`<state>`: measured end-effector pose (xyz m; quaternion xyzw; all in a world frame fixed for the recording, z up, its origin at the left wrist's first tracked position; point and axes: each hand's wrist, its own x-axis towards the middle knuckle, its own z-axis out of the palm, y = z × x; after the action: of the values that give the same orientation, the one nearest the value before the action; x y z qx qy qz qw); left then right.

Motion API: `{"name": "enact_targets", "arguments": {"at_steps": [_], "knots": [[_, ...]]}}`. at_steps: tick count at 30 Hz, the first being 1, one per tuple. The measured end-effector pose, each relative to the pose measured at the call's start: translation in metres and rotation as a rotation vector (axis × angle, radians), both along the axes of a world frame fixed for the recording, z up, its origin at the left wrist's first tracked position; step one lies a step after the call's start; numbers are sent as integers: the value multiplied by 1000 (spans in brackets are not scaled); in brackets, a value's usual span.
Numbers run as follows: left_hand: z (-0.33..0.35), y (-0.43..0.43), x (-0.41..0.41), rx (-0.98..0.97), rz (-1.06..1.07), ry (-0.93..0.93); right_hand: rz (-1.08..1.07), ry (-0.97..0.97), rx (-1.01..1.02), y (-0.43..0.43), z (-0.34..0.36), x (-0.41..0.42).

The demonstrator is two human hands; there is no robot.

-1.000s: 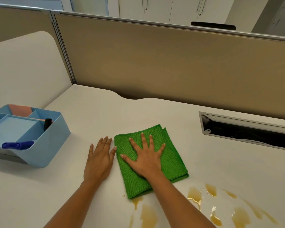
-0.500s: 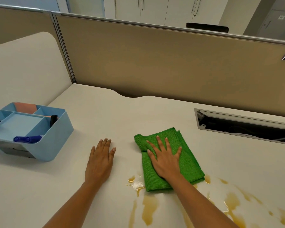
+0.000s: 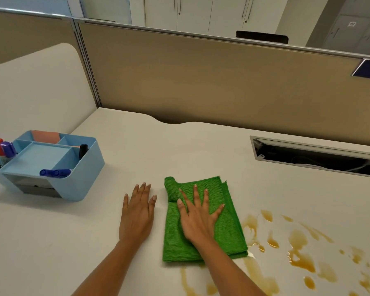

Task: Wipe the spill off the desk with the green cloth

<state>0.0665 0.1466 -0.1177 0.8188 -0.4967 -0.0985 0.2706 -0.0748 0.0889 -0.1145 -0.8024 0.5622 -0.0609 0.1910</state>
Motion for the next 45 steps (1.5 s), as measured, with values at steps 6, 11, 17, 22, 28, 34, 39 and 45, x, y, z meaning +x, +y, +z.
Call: {"name": "enact_targets", "arguments": {"at_steps": [6, 11, 17, 22, 28, 34, 39, 45], "knots": [[-1, 19, 4, 9, 14, -6, 29, 53, -74, 30, -4, 23], [-1, 26, 8, 27, -10, -32, 135, 113, -129, 37, -3, 23], [1, 28, 7, 49, -17, -11, 180, 130, -147, 43, -7, 16], [1, 31, 7, 52, -33, -11, 196, 114, -136, 44, -5, 10], [2, 32, 8, 73, -50, -58, 194, 115, -134, 42, -4, 1], [5, 31, 7, 85, -32, -43, 138, 119, -118, 35, -5, -18], [5, 31, 6, 97, -35, -51, 54, 132, -109, 31, -5, -40], [5, 32, 3, 94, -50, -61, -41, 104, -105, 42, -5, -43]]}}
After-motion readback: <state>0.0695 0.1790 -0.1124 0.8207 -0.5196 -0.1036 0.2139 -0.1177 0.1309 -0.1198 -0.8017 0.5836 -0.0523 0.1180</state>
